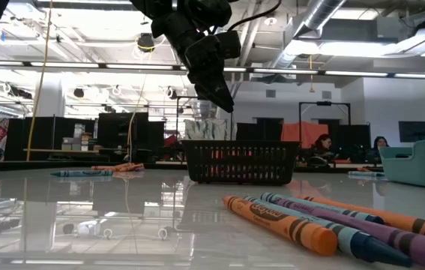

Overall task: Sort crayons
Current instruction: Put the blue green crayon into the green bin

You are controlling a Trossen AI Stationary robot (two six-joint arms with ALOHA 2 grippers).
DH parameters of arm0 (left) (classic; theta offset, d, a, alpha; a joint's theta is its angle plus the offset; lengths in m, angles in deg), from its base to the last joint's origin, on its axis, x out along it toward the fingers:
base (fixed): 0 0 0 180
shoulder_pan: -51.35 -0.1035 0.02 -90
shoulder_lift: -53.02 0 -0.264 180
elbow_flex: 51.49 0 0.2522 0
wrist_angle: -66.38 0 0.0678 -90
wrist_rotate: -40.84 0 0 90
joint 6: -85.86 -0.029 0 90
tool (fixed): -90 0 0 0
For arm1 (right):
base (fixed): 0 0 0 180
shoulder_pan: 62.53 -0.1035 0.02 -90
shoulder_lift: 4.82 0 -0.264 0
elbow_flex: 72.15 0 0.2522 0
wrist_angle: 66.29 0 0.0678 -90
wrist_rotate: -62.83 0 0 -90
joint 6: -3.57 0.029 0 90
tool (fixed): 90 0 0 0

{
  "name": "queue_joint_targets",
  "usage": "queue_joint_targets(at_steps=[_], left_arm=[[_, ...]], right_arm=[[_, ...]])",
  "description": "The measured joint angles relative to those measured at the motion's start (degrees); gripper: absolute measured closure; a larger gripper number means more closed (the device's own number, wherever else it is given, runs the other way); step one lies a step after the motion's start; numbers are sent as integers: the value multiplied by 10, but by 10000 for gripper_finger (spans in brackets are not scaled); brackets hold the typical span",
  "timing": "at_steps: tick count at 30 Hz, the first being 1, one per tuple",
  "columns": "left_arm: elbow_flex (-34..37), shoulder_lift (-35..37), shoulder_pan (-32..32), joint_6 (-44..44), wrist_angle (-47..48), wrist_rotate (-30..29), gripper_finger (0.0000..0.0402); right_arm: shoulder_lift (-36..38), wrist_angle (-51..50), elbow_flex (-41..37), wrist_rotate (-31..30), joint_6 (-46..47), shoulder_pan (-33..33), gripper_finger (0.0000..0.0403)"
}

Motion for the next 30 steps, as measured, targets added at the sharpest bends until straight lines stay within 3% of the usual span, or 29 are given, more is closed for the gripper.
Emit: queue_joint_targets(at_steps=[10, 24, 30], left_arm=[[0, 0, 0, 0, 0, 0, 248], [0, 0, 0, -15, -9, 0, 248], [0, 0, 0, -13, -9, 0, 248]], right_arm=[[35, -3, -24, 6, -39, 7, 315], [34, 13, -23, 49, -78, 82, 332], [33, -1, -10, 58, -106, 104, 380]])
